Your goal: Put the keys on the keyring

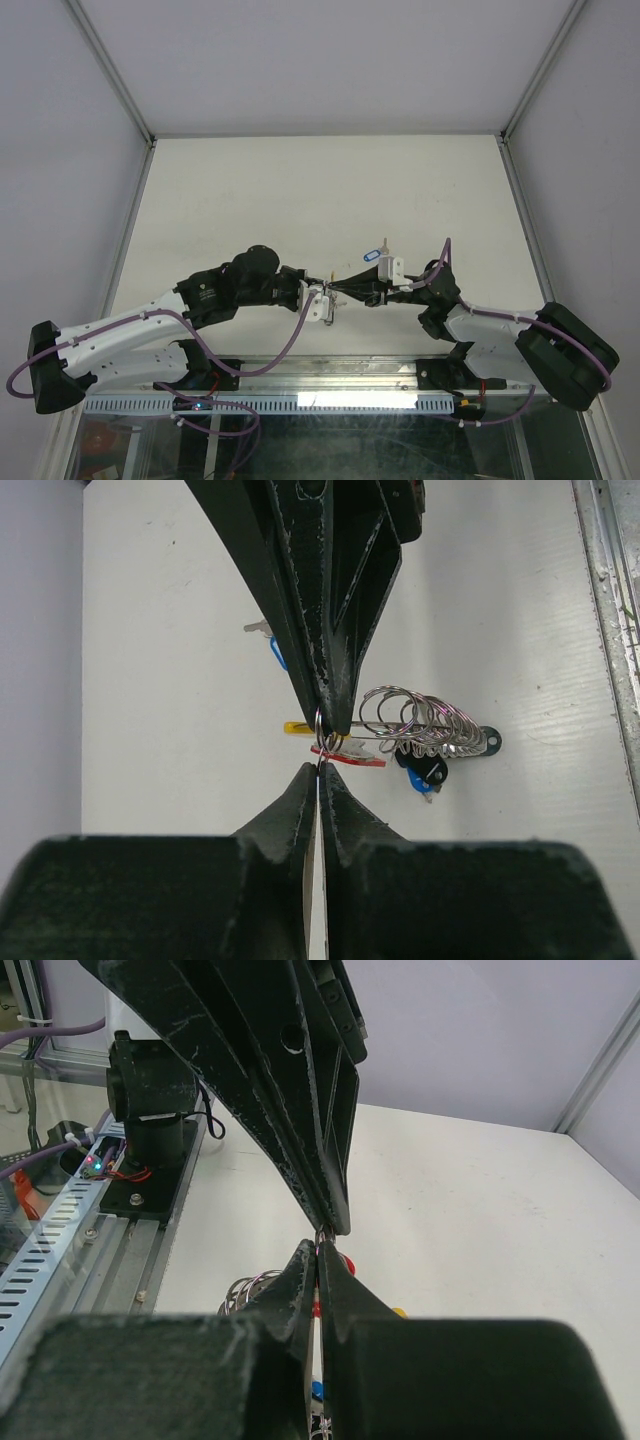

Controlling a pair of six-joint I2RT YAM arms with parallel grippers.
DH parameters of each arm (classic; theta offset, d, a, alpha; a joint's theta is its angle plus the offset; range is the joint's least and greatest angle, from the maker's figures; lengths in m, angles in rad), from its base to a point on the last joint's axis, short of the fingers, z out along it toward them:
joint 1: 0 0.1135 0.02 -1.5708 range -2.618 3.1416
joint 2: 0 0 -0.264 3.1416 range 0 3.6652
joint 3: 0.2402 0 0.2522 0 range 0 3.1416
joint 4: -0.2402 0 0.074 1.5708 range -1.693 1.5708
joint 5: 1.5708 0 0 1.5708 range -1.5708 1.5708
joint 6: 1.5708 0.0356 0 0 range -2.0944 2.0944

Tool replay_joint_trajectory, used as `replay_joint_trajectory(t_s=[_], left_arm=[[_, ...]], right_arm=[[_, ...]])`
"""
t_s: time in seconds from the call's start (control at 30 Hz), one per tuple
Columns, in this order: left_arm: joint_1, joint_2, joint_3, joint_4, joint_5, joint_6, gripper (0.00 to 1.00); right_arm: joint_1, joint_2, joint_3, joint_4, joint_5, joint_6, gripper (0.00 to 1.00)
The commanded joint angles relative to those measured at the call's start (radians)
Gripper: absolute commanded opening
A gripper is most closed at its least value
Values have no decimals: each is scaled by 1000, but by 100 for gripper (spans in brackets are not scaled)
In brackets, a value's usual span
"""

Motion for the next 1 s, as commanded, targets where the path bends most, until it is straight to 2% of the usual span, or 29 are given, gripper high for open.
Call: replay_joint_trajectory(t_s=[0.0, 0.57, 0.97], left_arm=[[-10, -1, 32, 35, 46, 8, 0], [-10, 5, 23, 19, 45, 5, 0], [-10, 36, 30, 18, 76, -2, 0]], right_arm=[[-4, -33, 5, 51, 2, -15, 0], [-4, -100, -4, 46, 39, -22, 0], [-4, -92, -9, 109, 72, 1, 0]])
